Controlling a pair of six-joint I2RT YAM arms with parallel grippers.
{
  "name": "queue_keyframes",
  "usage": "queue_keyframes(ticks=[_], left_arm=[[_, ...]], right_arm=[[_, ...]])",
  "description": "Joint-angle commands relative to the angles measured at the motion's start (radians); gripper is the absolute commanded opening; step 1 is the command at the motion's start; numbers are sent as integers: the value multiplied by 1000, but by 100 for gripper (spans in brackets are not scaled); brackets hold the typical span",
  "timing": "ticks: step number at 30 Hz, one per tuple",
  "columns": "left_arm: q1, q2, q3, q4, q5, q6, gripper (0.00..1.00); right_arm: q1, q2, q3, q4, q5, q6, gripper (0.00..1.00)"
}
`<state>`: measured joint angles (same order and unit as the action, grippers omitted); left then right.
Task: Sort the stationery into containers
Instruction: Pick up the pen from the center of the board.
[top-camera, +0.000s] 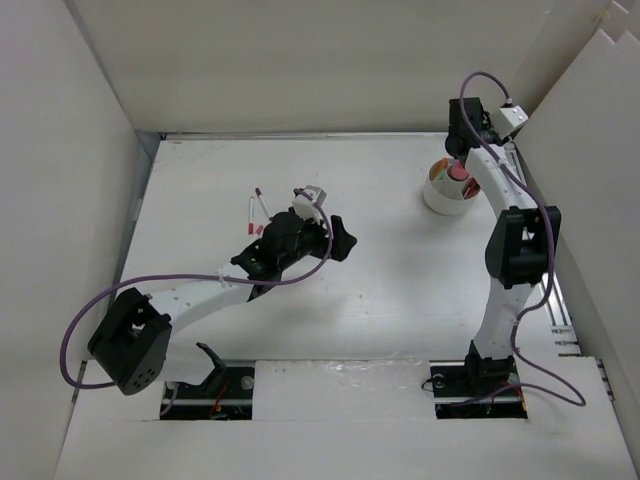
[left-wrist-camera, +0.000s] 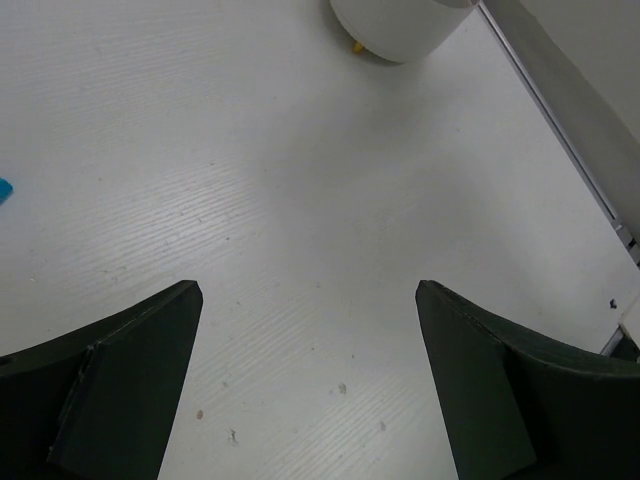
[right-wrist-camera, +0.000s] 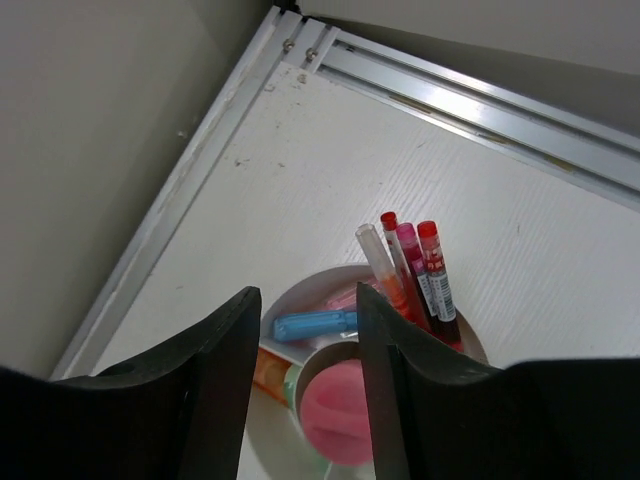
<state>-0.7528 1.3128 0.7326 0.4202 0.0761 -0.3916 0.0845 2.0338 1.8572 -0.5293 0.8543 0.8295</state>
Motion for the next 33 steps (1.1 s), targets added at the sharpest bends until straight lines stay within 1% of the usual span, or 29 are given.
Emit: queue_keyframes(ticks=[1,2,3,4,5,6,7,8,9,10,11,12,13,14,15,16,18,19,20,24,26,28,30,33], left_arm=[[-2,-18,-4,3,-82,17,86],[-2,-18,5,-7,-105,17,84],[-2,-18,5,-29,-160,17,80],[-2,-5,16,-40,-186,17,77],[7,14,16,-55,-212,28,72],[23,25,28,-69,-238,28,64],[36,35,37,-104,-280,19,59],[61,63,56,-125,-298,19,49],[70,80,70,-148,-315,7,42],[82,97,83,-170,-337,-3,39],[82,132,112,-214,-346,-3,39],[98,147,129,-236,-358,-3,44],[98,164,145,-253,-375,-12,48],[98,199,181,-296,-415,-12,59],[98,218,201,-316,-435,-24,59],[98,238,220,-336,-456,-24,71],[121,294,273,-388,-472,-39,74],[141,313,289,-397,-461,-39,75],[150,330,300,-397,-461,-39,77],[162,408,358,-419,-456,-1,79],[162,445,384,-431,-470,20,80],[162,468,402,-452,-470,31,80],[187,480,416,-462,-470,40,80],[234,480,430,-462,-411,40,80]], right_arm=[[18,-135,-27,-24,-64,75,49],[18,-199,-80,-24,-96,107,47],[29,-239,-125,6,-179,108,43],[50,-283,-177,37,-219,121,37],[63,-375,-301,105,-260,132,13],[75,-421,-370,153,-311,144,2],[89,-466,-444,208,-419,145,0],[121,-507,-583,303,-464,154,0],[136,-580,-645,346,-507,154,0],[153,-612,-697,379,-543,154,0],[188,-635,-739,391,-563,167,0],[207,-677,-798,391,-572,168,0],[224,-696,-825,391,-586,168,0],[256,-734,-869,391,-598,168,0],[271,-735,-869,391,-610,168,0],[284,-774,-906,391,-624,168,0],[322,-813,-934,391,-624,157,4],[322,-849,-947,376,-624,157,9],[333,-866,-948,361,-612,139,10],[333,-966,-997,339,-597,138,11],[333,-1021,-1041,388,-636,138,13],[333,-1032,-1052,397,-659,138,13],[333,-1032,-1075,397,-659,138,14],[333,-1032,-1075,406,-705,138,14]])
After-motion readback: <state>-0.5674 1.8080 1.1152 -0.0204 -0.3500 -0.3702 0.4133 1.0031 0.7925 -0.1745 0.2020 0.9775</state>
